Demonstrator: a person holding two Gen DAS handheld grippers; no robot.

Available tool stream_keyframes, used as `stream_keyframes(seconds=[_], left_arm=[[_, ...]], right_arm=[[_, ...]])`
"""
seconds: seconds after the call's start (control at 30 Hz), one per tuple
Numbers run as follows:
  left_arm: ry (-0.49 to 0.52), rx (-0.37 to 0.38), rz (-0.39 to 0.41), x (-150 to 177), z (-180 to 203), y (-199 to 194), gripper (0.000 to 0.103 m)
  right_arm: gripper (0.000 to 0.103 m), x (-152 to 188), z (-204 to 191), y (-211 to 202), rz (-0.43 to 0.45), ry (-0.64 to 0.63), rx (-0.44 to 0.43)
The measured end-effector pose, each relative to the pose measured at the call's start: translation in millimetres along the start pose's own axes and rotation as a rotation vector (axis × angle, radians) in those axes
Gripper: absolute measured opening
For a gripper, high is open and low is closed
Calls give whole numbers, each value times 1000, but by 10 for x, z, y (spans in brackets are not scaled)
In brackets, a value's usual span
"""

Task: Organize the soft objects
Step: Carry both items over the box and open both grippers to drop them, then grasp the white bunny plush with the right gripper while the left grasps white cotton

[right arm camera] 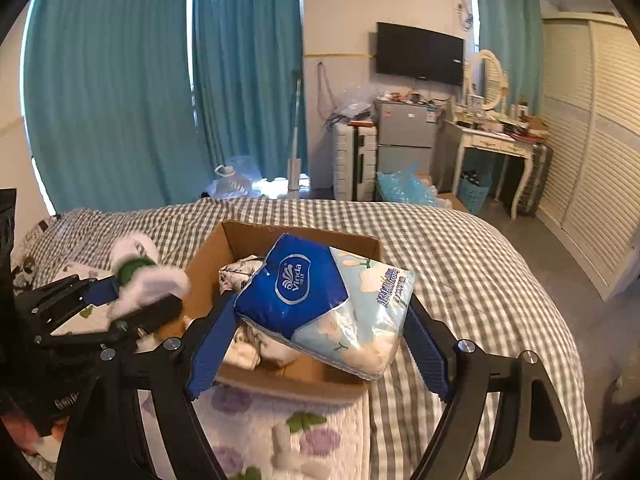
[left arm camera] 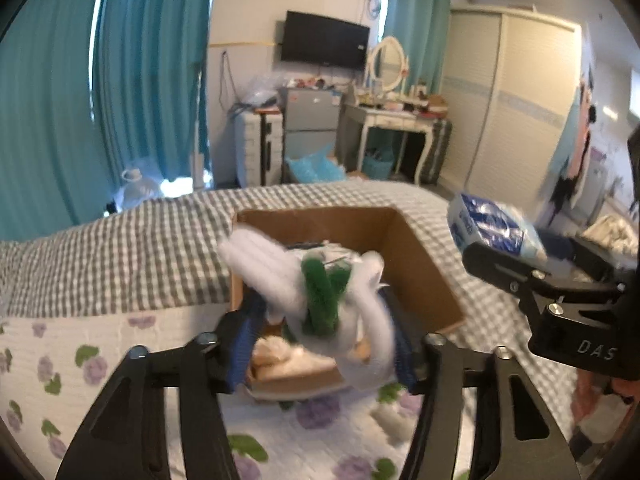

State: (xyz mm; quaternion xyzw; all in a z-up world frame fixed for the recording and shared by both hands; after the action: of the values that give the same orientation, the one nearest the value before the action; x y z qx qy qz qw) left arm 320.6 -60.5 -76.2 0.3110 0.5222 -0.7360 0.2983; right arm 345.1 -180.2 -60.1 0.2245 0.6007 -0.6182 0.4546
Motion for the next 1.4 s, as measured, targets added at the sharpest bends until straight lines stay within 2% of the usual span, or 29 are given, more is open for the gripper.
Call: stream_keyframes(seconds=[0.13, 0.2, 0.3, 0.43, 0.5, 0.6, 0.7, 0.97, 1.03, 1.1, 1.17, 1.3, 1.4], left_arm=[[87, -38, -15, 60, 3, 250, 68], [131, -72, 5, 77, -9, 333, 69], [148, -88, 8, 105, -61, 412, 70], [154, -80, 26, 101, -62, 314, 70], [164, -98, 47, 56, -47, 207, 70], [147, -93, 71, -49, -20, -79, 70], [107, -66, 117, -209, 41, -523, 70], [105, -14, 298, -423, 174, -2221, 70], [100, -23, 356, -447, 133, -2564, 92], [111, -32, 435, -450, 89, -2908, 92], [111, -57, 472, -434, 10, -3113, 92], [96, -61, 473, -335, -187, -3225, 92], [85, -50, 418, -196, -344, -3055, 92]], right_arm=[[82, -69, 17, 361, -1, 26, -30], [85, -65, 57, 495, -9, 50, -35], [91, -19, 88, 610, -17, 77, -30], [93, -12, 106, 624, -31, 83, -25], [93, -64, 116, 534, -25, 74, -23], [93, -228, 113, 214, 4, 58, -5], [93, -451, 98, -205, 48, 46, 10], [93, -782, -153, -1517, 155, 16, 49], [98, -779, -244, -1806, 173, 30, 38], [102, -774, -292, -2044, 197, 39, 48], [102, -748, -363, -2280, 215, 35, 64], [102, -650, -503, -2527, 225, 22, 89], [102, -498, -603, -2514, 202, 15, 98]])
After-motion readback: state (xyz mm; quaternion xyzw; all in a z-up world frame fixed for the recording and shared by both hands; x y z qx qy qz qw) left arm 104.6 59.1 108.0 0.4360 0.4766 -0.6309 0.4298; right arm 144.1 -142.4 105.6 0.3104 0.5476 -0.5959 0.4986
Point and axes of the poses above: each gripper's, at about its wrist camera, not at the fingertips, and y roughly the way its jaws point, z to its right, x to its underside, the point moved 9 cm from there along y, roughly the way its jaws point, and after that the axes turned 14 degrees about -y, right-handed, at the moved point
